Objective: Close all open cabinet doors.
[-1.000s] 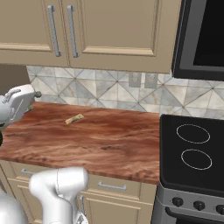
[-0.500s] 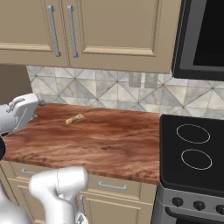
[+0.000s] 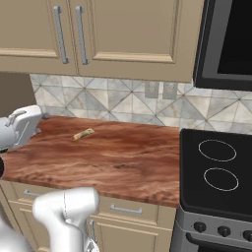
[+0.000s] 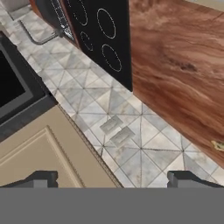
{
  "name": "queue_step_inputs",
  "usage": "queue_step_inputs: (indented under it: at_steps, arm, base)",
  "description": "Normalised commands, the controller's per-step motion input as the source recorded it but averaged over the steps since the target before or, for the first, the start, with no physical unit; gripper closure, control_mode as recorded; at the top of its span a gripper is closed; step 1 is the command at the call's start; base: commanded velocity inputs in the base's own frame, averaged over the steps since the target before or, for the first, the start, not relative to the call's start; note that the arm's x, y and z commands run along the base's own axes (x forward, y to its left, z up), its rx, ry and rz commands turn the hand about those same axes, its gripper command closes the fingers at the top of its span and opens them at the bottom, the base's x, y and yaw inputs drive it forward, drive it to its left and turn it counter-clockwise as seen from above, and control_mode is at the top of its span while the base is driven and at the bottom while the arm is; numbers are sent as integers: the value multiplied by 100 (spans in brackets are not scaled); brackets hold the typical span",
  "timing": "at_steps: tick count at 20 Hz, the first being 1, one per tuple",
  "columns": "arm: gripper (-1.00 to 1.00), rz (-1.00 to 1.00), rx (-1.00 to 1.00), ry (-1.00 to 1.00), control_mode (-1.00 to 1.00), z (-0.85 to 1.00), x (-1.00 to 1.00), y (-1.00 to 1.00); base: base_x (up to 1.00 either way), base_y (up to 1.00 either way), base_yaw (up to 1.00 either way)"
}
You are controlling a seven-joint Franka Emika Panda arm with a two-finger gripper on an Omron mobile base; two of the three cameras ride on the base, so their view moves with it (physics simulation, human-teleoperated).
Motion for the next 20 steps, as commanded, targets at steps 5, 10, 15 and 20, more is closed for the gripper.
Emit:
queue_step_inputs:
  at_steps: [5, 10, 15, 20]
  arm:
    - [-100, 0, 0, 0, -100, -9, -25, -17]
    - [-100, -3, 0, -3, 100, 0, -36, -22]
    - [-100, 0, 0, 0, 100, 0, 0, 0]
    - [-100, 0, 0, 0, 100, 0, 0, 0]
  base:
    - [0, 0, 0]
    - [-12, -8, -1]
    - [-63, -53, -5]
    - [-47, -67, -2]
